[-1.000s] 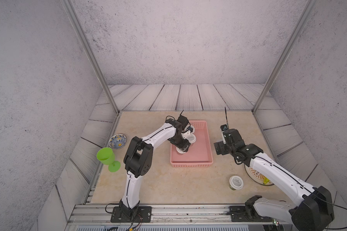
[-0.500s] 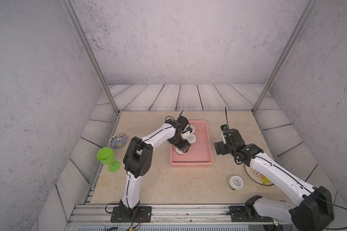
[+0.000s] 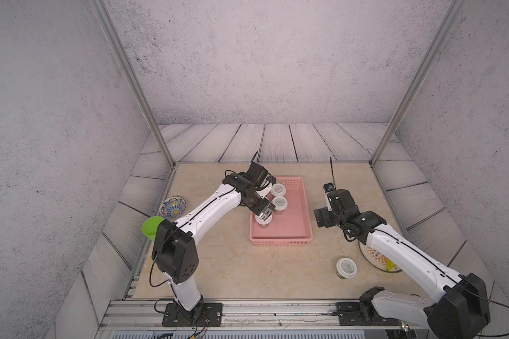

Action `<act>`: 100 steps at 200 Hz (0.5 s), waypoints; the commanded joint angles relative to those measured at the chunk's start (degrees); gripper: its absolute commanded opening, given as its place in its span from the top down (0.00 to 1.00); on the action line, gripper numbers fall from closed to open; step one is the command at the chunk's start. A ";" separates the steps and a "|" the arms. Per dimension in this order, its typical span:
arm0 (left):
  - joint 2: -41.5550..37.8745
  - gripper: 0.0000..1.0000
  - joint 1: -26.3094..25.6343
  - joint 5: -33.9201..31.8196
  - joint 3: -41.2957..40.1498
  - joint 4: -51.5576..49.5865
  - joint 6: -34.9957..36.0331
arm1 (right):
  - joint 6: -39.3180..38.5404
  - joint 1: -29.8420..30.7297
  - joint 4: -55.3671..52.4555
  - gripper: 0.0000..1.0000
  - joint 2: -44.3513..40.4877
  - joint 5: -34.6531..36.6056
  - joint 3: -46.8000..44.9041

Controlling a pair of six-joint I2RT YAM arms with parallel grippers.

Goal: Put the yogurt in the basket
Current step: Place the yogurt in the basket.

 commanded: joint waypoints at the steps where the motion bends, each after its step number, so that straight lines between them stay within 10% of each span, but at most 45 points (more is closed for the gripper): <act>1: -3.38 0.01 -0.40 -3.00 -3.22 1.98 -0.34 | 2.14 -0.26 -2.08 0.00 0.32 1.56 0.51; 100: -17.50 0.02 4.85 -0.98 -15.71 8.63 -1.03 | 10.56 -5.33 -9.11 0.01 6.67 -2.90 6.61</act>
